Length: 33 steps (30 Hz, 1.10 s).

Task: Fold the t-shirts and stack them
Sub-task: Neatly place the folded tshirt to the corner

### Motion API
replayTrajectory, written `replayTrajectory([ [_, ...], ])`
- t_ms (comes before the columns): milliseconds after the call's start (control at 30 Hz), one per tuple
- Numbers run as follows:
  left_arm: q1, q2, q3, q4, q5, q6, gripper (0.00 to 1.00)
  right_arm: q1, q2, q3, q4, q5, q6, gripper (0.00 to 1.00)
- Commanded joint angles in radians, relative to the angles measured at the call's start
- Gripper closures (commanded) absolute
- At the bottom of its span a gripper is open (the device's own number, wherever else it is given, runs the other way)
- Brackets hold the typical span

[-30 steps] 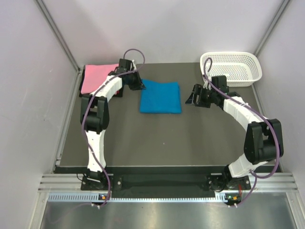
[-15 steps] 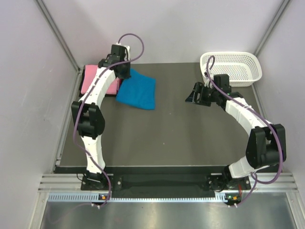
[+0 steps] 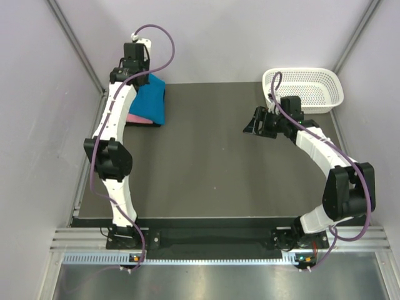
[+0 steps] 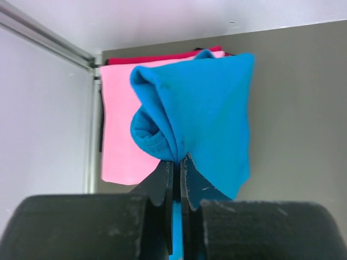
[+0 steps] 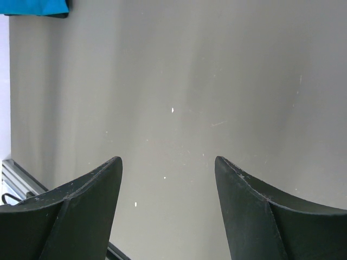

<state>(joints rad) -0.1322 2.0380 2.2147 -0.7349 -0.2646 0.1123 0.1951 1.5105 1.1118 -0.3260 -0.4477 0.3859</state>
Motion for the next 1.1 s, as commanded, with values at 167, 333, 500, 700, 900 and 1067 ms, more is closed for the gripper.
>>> replayTrajectory([
  [167,0.046,0.047,0.034,0.196,-0.054,0.128,1.0,0.001,0.022,0.086,0.034,-0.013,-0.013,0.3],
  [333,0.112,0.105,0.05,0.232,-0.054,0.125,1.0,-0.002,0.039,0.102,0.031,-0.005,-0.027,0.3],
  [500,0.169,0.168,0.053,0.299,-0.05,0.11,1.0,-0.008,0.08,0.12,0.036,0.001,-0.033,0.3],
  [700,0.226,0.229,0.048,0.38,0.001,0.093,1.0,-0.006,0.139,0.148,0.041,0.0,-0.041,0.3],
  [900,0.247,0.297,0.092,0.42,0.01,0.073,1.0,-0.005,0.169,0.149,0.065,-0.002,-0.039,0.3],
  [1067,0.263,0.306,0.094,0.45,0.004,0.057,1.0,-0.008,0.191,0.151,0.062,0.0,-0.05,0.3],
])
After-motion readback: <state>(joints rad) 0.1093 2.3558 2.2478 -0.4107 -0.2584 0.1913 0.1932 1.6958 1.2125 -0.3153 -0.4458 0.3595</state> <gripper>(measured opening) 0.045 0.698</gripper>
